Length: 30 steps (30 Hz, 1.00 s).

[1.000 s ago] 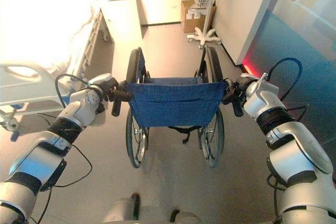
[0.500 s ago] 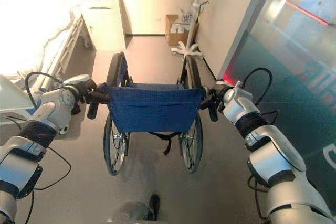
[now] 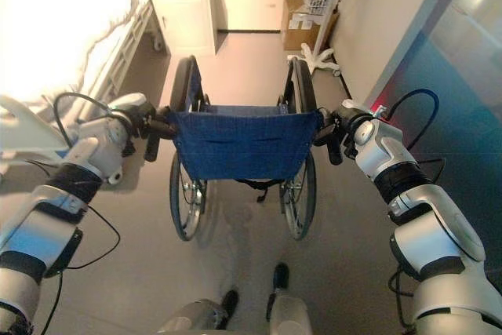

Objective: Push the wheelchair next to the bed

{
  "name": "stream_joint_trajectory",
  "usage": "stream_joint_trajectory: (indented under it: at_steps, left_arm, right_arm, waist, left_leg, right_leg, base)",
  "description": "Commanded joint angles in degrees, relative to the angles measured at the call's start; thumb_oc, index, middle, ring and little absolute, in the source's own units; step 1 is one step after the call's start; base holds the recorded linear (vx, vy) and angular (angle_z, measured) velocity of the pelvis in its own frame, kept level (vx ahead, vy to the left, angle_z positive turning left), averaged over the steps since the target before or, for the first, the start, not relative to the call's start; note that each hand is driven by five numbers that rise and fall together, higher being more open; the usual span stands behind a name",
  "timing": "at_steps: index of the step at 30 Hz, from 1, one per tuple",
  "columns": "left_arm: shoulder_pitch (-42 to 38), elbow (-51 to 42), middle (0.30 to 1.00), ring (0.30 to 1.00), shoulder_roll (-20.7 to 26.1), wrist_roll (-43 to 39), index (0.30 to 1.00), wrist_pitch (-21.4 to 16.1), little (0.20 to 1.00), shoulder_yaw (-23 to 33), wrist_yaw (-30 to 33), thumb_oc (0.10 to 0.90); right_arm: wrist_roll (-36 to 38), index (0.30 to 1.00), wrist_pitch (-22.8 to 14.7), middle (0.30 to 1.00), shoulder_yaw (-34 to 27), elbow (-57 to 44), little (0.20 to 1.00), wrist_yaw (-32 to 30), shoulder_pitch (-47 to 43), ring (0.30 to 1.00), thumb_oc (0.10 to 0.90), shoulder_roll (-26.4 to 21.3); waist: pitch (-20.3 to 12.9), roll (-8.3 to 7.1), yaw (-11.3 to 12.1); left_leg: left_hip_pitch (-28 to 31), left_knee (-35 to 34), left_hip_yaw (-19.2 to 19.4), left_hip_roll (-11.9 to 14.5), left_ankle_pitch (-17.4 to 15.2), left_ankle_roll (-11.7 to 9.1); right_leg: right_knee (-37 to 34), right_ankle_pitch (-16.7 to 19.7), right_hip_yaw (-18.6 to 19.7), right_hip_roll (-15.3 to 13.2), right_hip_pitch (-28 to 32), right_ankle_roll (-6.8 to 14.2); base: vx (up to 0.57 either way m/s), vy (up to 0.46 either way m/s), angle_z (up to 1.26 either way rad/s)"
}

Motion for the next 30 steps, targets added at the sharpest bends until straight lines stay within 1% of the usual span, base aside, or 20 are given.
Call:
stream_joint_trajectory:
  at_steps: [1, 2, 3, 4, 6, 7, 9, 11, 16, 17, 20, 22, 23, 24, 25, 26, 27, 28, 29, 30]
  left_arm:
    - [13.11, 1.34, 0.3, 0.3, -1.85, 2.46, 0.3, -9.84, 0.3, -8.97, -1.64, 0.4]
    - [12.21, 2.02, 0.3, 0.3, -2.05, 0.48, 0.3, -9.79, 0.3, -9.2, -1.31, 0.4]
    - [11.62, 2.33, 0.3, 0.3, -2.19, -0.16, 0.3, -9.58, 0.3, -9.43, -1.18, 0.4]
    - [10.41, 3.06, 0.3, 0.3, -2.76, -0.64, 0.3, -9.08, 0.3, -9.82, -0.31, 0.4]
    - [9.45, 3.31, 0.3, 0.3, -3.04, -1.56, 0.3, -7.97, 0.3, -10.12, 1.56, 0.4]
    - [8.23, 3.46, 0.3, 0.3, -3.35, -3.14, 0.3, -7.04, 0.3, -10.04, 3.95, 0.4]
    - [6.71, 4.05, 0.3, 0.3, -3.66, -5.39, 0.3, -6.19, 0.3, -10.25, 6.24, 0.4]
    - [5.24, 4.14, 0.3, 0.3, -3.73, -7.64, 0.3, -4.65, 0.3, -10.28, 7.62, 0.4]
    - [4.32, 3.03, 0.3, 0.3, -3.13, -9.83, 0.3, -3.03, 0.3, -9.15, 7.79, 0.4]
    - [4.18, 2.62, 0.3, 0.3, -2.79, -10.17, 0.3, -2.65, 0.3, -8.83, 7.64, 0.4]
    - [4.27, 2.49, 0.3, 0.3, -2.71, -11.61, 0.3, -2.07, 0.3, -8.27, 7.45, 0.4]
    - [5.1, 2.71, 0.3, 0.3, -3.17, -11.6, 0.3, -2.17, 0.3, -8.25, 7.43, 0.4]
    - [6.38, 2.84, 0.3, 0.3, -3.66, -11.41, 0.3, -2.52, 0.3, -8.01, 7.61, 0.4]
    - [6.54, 2.85, 0.3, 0.3, -3.76, -11.28, 0.3, -2.59, 0.3, -7.96, 7.61, 0.4]
    - [7.36, 3.15, 0.3, 0.3, -4.56, -10.79, 0.3, -3.09, 0.3, -7.75, 7.63, 0.4]
    - [7.84, 3.36, 0.3, 0.3, -4.94, -10.51, 0.3, -3.32, 0.3, -7.69, 7.92, 0.4]
    - [8.04, 3.39, 0.3, 0.3, -5.04, -10.41, 0.3, -3.4, 0.3, -7.66, 8.03, 0.4]
    - [8.7, 3.35, 0.3, 0.3, -5.47, -10.15, 0.3, -3.59, 0.3, -7.41, 8.37, 0.4]
    - [9.03, 3.02, 0.3, 0.3, -5.94, -9.91, 0.3, -3.44, 0.3, -7.15, 8.45, 0.4]
    - [9.05, 2.91, 0.3, 0.3, -6.04, -9.95, 0.3, -3.43, 0.3, -7.08, 8.43, 0.4]
  right_arm:
    - [-1.08, 0.3, -8.54, 0.3, 10.2, -7.6, 0.3, 5.76, -10.55, 0.3, 0.4, 2.45]
    - [-0.27, 0.3, -7.26, 0.3, 9.94, -6.89, 0.3, 6.47, -11.26, 0.3, 0.4, 2.42]
    - [-0.07, 0.3, -7.04, 0.3, 9.67, -6.28, 0.3, 6.65, -11.46, 0.3, 0.4, 2.55]
    - [0.51, 0.3, -7.38, 0.3, 9.35, -4.34, 0.3, 6.5, -11.74, 0.3, 0.4, 2.77]
    - [1.16, 0.3, -8.25, 0.3, 8.79, -2.78, 0.3, 6.73, -11.9, 0.3, 0.4, 2.7]
    - [1.44, 0.3, -9.07, 0.3, 8.32, -2.14, 0.3, 6.39, -12.19, 0.3, 0.4, 2.22]
    - [1.57, 0.3, -9.33, 0.3, 7.93, -2.15, 0.3, 5.89, -12.18, 0.3, 0.4, 2.03]
    - [0.85, 0.3, -10.22, 0.3, 7.63, -1.66, 0.3, 5.59, -11.78, 0.3, 0.4, 2.37]
    - [0.08, 0.3, -11.46, 0.3, 7.13, -1.69, 0.3, 5.25, -10.39, 0.3, 0.4, 2.33]
    - [0.21, 0.3, -11.94, 0.3, 6.85, -1.76, 0.3, 5.03, -9.65, 0.3, 0.4, 2.26]
    - [0.74, 0.3, -13.33, 0.3, 6.82, -1.12, 0.3, 5.51, -8.2, 0.3, 0.4, 2.03]
    - [0.62, 0.3, -13.72, 0.3, 6.92, -0.89, 0.3, 5.73, -6.74, 0.3, 0.4, 1.82]
    - [0.93, 0.3, -14.55, 0.3, 6.78, -0.39, 0.3, 5.07, -5.16, 0.3, 0.4, 1.78]
    - [0.9, 0.3, -14.41, 0.3, 6.68, -0.49, 0.3, 4.99, -4.91, 0.3, 0.4, 1.85]
    - [1.1, 0.3, -13.44, 0.3, 6.13, -0.95, 0.3, 4.49, -3.57, 0.3, 0.4, 2.48]
    - [0.72, 0.3, -13.41, 0.3, 5.9, -0.46, 0.3, 3.85, -2.89, 0.3, 0.4, 3.32]
    - [0.52, 0.3, -13.38, 0.3, 5.82, -0.24, 0.3, 3.72, -2.77, 0.3, 0.4, 3.65]
    - [0.05, 0.3, -13.01, 0.3, 5.7, 0.44, 0.3, 3.22, -2.62, 0.3, 0.4, 4.78]
    - [-0.02, 0.3, -12.37, 0.3, 5.58, 0.95, 0.3, 3.03, -2.76, 0.3, 0.4, 5.74]
    - [-0.2, 0.3, -12.12, 0.3, 5.42, 1.08, 0.3, 2.9, -2.75, 0.3, 0.4, 6.13]
  waist:
    - [2.85, -1.65, 3.88]
    - [2.73, -1.66, 3.5]
    - [2.85, -1.67, 3.37]
    - [3.37, -1.74, 3.04]
    - [3.76, -1.74, 2.34]
    - [4.16, -1.48, 1.22]
    - [4.47, -1.08, 0.13]
    - [4.55, -0.46, -0.65]
    - [4.11, 0.85, -1.71]
    - [3.74, 1.17, -1.96]
    - [2.58, 1.39, -2.56]
    - [1.85, 1.14, -2.94]
    - [1.39, 0.62, -2.91]
    - [1.42, 0.48, -2.85]
    - [1.81, -0.36, -1.89]
    - [2.23, -0.71, -0.92]
    - [2.46, -0.69, -0.56]
    - [3.05, -0.73, 0.6]
    - [3.71, -0.57, 1.67]
    - [4.27, -0.33, 2.27]
  left_leg:
    - [6.33, 4.87, 9.18, 0.83, -10.01, -2.03]
    - [7.1, 4.89, 9.46, 2.47, -10.49, -3.09]
    - [7.32, 4.92, 9.94, 3.46, -10.43, -3.61]
    - [7.75, 4.73, 11.53, 5.64, -9.76, -4.67]
    - [8.86, 3.3, 13.62, 7.76, -8.36, -5.66]
    - [9.67, 0.84, 16.62, 10.07, -5.77, -7.08]
    - [10.48, -1.66, 18.02, 11.59, -3.92, -7.98]
    - [11.29, -3.82, 17.88, 12.5, -2.65, -8.6]
    - [13.6, -6.11, 17.74, 14.28, -0.82, -9.21]
    - [13.93, -5.7, 17.77, 15.15, 0.68, -9.45]
    - [14.43, -3.15, 18.46, 16.6, 5.75, -10.43]
    - [14.12, 0.53, 19.83, 17.29, 9.52, -11.0]
    - [13.2, 4.67, 21.95, 17.7, 12.09, -11.35]
    - [12.84, 5.33, 22.28, 17.58, 12.09, -11.3]
    - [9.51, 8.62, 23.38, 15.82, 11.4, -10.55]
    - [6.91, 9.0, 22.98, 13.25, 9.6, -9.47]
    - [6.34, 9.18, 22.94, 12.66, 8.84, -9.16]
    - [4.17, 8.45, 23.07, 10.42, 7.32, -8.3]
    - [1.36, 7.35, 24.22, 8.86, 7.37, -8.17]
    - [0.06, 6.97, 24.94, 8.37, 7.46, -8.23]
  right_leg:
    - [-0.85, 16.31, 3.7, -0.66, -2.26, -2.59]
    - [3.57, 15.82, 2.99, -0.97, -2.82, -2.6]
    - [5.01, 15.61, 2.33, -1.15, -2.92, -2.65]
    - [6.13, 15.28, 0.77, -1.22, -2.69, -2.84]
    - [5.98, 15.26, -0.77, -1.08, -2.22, -3.09]
    - [5.96, 14.42, -2.73, -0.67, -1.59, -3.49]
    - [5.69, 13.93, -3.9, -0.32, -1.44, -3.96]
    - [6.01, 12.97, -4.53, 0.4, -1.4, -4.52]
    - [9.28, 10.18, -5.62, 1.83, -2.32, -6.05]
    - [10.34, 8.95, -6.35, 2.55, -2.52, -6.91]
    - [9.82, 7.54, -7.96, 4.11, -1.17, -8.65]
    - [8.35, 7.41, -9.02, 4.75, 0.64, -9.59]
    - [7.02, 7.16, -10.4, 5.0, 2.9, -10.43]
    - [6.79, 7.14, -10.6, 5.02, 3.41, -10.54]
    - [5.34, 6.94, -10.73, 5.23, 6.72, -10.92]
    - [4.61, 6.91, -9.87, 5.49, 8.44, -10.81]
    - [4.49, 6.8, -9.54, 5.72, 9.05, -10.7]
    - [3.82, 6.61, -8.53, 6.4, 10.97, -10.41]
    - [2.83, 6.24, -7.88, 7.28, 13.19, -10.31]
    - [2.41, 5.99, -7.62, 7.83, 14.37, -10.31]
  base:
    - [0.36, -0.256, 1.33]
    - [0.33, -0.23, 1.38]
    - [0.28, -0.268, 1.37]
    - [0.25, -0.276, 0.97]
    - [0.25, -0.267, 0.7]
    - [0.17, -0.191, 0.7]
    - [0.14, -0.151, 0.74]
    - [0.21, -0.173, 0.43]
    - [0.22, -0.177, 0.25]
    - [0.22, -0.226, 0.15]
    - [0.24, -0.25, 0.14]
    - [0.27, -0.23, 0.18]
    - [0.26, -0.211, 0.2]
    - [0.39, -0.288, 0.24]
    - [0.36, -0.214, 0.2]
    - [0.37, -0.203, 0.24]
    - [0.31, -0.113, 0.12]
    - [0.33, -0.091, -0.06]
    - [0.36, -0.09, -0.23]
    - [0.42, -0.061, -0.26]
